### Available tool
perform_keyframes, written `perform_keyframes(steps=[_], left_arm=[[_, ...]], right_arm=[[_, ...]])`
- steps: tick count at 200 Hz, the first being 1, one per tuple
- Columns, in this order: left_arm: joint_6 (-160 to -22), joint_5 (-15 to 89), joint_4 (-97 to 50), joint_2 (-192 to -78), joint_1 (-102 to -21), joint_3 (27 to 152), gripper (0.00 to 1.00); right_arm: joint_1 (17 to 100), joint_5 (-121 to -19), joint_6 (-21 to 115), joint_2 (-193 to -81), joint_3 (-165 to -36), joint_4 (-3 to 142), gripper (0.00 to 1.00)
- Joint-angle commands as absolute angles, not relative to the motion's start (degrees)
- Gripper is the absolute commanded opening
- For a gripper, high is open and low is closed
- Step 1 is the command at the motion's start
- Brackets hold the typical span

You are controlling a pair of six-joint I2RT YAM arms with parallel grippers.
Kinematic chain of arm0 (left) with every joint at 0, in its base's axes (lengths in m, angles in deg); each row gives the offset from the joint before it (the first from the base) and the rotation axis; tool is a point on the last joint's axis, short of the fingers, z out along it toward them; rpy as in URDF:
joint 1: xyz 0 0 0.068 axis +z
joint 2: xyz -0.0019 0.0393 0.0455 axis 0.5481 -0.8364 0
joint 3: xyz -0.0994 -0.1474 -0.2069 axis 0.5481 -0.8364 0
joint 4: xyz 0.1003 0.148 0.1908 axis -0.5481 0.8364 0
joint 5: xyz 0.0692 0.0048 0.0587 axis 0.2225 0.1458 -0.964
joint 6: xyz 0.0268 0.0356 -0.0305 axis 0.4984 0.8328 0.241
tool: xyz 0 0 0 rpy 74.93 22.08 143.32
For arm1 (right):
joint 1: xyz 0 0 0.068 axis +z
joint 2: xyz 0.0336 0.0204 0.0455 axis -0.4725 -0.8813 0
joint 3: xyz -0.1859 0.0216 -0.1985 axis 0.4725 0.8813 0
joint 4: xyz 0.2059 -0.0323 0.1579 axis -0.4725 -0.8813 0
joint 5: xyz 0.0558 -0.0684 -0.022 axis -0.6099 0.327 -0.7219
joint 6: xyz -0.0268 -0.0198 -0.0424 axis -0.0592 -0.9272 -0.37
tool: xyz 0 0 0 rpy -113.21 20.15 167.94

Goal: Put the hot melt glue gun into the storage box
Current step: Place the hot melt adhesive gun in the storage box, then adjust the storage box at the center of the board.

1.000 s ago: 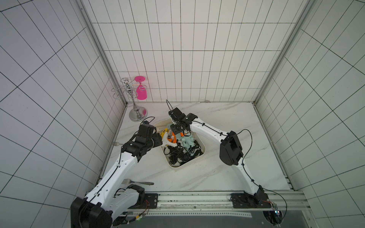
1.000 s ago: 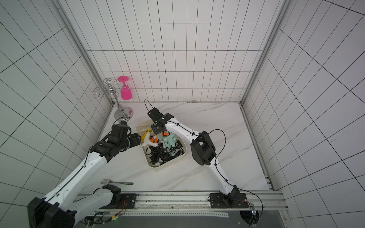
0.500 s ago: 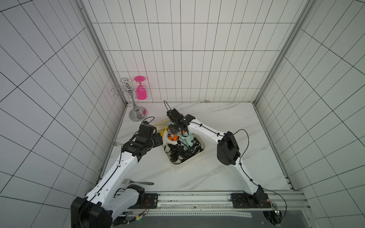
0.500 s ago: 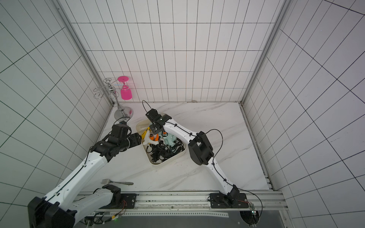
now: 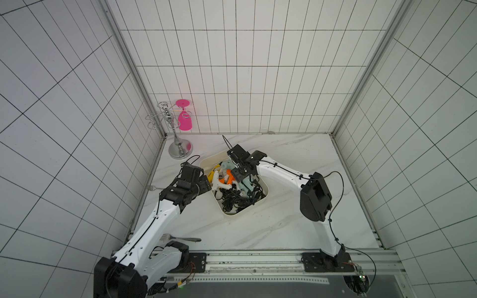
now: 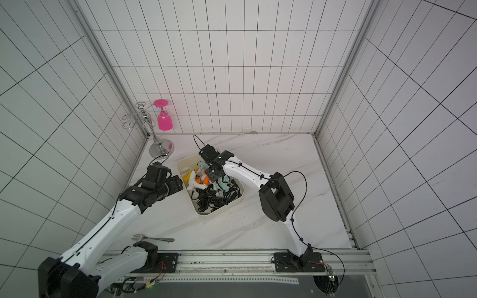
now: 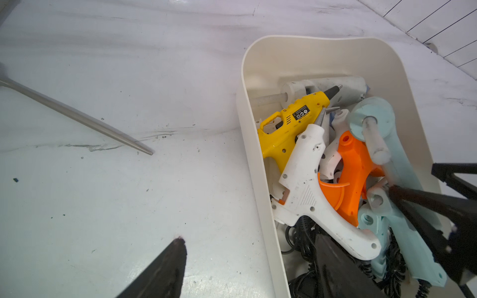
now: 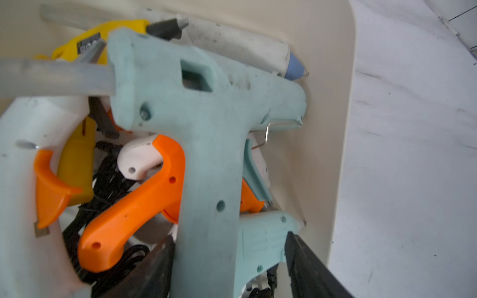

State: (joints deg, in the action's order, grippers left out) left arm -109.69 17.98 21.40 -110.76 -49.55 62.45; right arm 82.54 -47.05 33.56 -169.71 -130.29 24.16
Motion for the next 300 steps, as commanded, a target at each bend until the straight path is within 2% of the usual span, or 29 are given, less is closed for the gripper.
perform_keyframes(steps=[1,30,69,88,102,137,163,195,227,278,300], left_arm=[[-110.7,18.4,20.3,-110.2,-49.1,61.9,0.8],[-110.5,20.5,20.0,-110.6,-49.0,61.9,0.8],[-112.6,24.1,16.5,-112.5,-48.5,59.4,0.8],[-113.6,25.7,12.4,-114.7,-48.1,57.8,0.79],[-113.9,27.5,9.7,-117.3,-47.8,57.4,0.77],[-113.2,31.9,5.5,-126.8,-47.5,59.2,0.64],[-112.2,33.0,0.7,-131.5,-47.5,59.9,0.5],[-108.7,31.3,-2.0,-134.6,-47.9,62.7,0.47],[-104.3,30.5,-2.2,-137.9,-49.0,67.6,0.47],[-97.7,33.7,0.3,-149.6,-50.3,78.6,0.47],[-97.0,32.7,1.2,-150.4,-50.5,79.4,0.51]], right_arm=[[82.7,-48.2,36.1,-163.5,-123.9,25.4,0.69],[82.6,-51.3,38.3,-154.0,-116.5,30.2,0.69],[81.7,-57.0,41.3,-146.6,-108.8,32.8,0.69],[77.3,-59.1,46.1,-143.8,-104.7,36.9,0.7],[71.7,-65.4,50.0,-143.2,-102.6,39.7,0.7],[60.0,-83.6,60.1,-144.7,-96.2,54.0,0.7],[55.7,-90.7,70.2,-147.4,-90.6,67.2,0.7],[56.3,-99.8,84.0,-153.3,-83.6,88.7,0.66],[57.6,-99.1,90.2,-155.1,-76.0,100.0,0.64],[60.3,-98.0,90.1,-150.9,-69.5,101.5,0.63],[60.3,-96.5,90.4,-149.0,-67.7,102.3,0.63]])
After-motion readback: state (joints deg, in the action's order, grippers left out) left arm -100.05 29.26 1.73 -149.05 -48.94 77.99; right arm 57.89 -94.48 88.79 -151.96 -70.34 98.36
